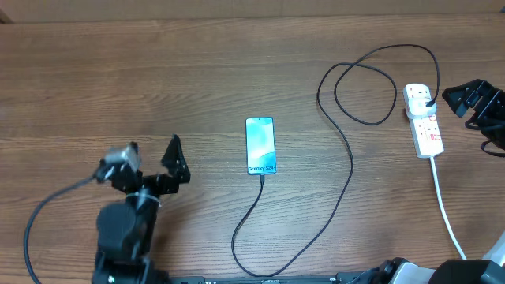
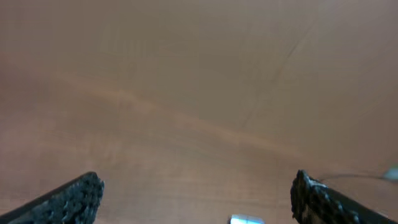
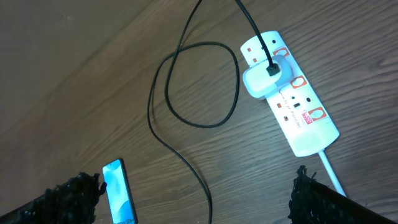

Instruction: Plug charger to phone and switch on socket

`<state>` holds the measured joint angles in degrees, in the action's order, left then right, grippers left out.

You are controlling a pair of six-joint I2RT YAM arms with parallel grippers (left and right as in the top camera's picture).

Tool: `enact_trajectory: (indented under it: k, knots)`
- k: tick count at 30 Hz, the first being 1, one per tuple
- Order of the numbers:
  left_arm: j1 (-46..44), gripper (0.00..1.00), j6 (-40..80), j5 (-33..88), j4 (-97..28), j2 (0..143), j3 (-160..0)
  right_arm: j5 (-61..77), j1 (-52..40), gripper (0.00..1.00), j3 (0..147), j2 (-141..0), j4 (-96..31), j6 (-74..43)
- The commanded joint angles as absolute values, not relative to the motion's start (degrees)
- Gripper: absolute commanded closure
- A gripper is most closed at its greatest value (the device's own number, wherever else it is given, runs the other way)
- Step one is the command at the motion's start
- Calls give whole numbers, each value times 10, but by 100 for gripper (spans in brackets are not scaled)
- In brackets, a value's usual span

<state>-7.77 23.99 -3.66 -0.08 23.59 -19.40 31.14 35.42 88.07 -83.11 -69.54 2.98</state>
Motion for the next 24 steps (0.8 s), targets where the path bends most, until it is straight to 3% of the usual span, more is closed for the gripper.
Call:
enact_trajectory:
  k: [1,7,15,24]
  knots:
    - [-58,0,213,-10,70,165,-119,316,353,0,890,-832,-693,30]
    - [-36,0,193,-8,172,59,-6,316,353,0,890,-832,-693,30]
    - [-19,0,75,29,73,1,-3,316,353,0,890,-832,-693,30]
    - [2,0,61,26,-45,2,-3,316,353,0,890,-832,-693,30]
